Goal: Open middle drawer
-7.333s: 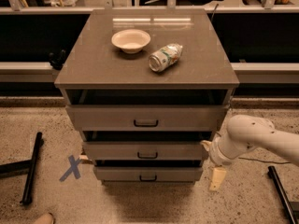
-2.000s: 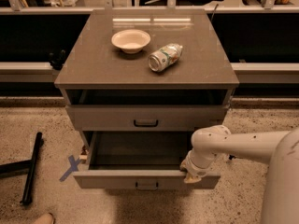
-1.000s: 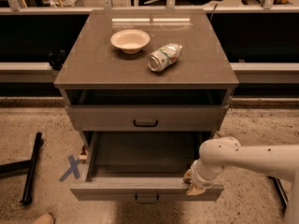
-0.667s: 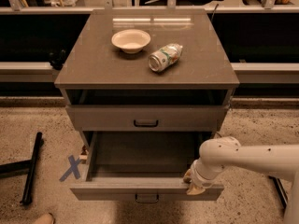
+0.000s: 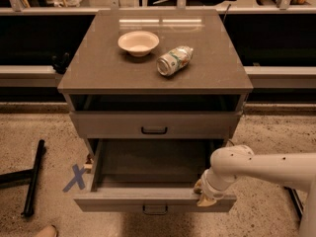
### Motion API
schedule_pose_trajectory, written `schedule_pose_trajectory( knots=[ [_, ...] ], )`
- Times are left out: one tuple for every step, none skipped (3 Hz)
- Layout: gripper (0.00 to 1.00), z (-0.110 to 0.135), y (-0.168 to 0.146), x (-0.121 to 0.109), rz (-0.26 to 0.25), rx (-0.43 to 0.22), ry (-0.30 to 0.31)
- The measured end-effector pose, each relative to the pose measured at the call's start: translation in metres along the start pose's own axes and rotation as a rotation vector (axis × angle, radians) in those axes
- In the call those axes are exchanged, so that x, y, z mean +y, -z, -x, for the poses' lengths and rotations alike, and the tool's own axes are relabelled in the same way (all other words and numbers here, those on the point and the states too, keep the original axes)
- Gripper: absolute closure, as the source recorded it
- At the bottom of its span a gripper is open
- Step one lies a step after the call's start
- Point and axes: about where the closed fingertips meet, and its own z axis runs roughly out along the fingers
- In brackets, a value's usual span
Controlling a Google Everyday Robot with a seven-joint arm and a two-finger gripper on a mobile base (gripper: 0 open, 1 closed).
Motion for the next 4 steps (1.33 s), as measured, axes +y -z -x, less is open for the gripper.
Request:
schedule_pose_trajectory(
  knots=[
    [0.36, 0.0, -0.001, 0.001, 0.003, 0.0, 0.0],
    [0.12, 0.0, -0.002, 0.002, 0.006, -0.001, 0.0],
    [0.0, 0.0, -0.004, 0.008, 0.012, 0.004, 0.006],
    [0.0, 0.0, 0.001, 0.021, -0.004, 0.013, 0.007]
  ],
)
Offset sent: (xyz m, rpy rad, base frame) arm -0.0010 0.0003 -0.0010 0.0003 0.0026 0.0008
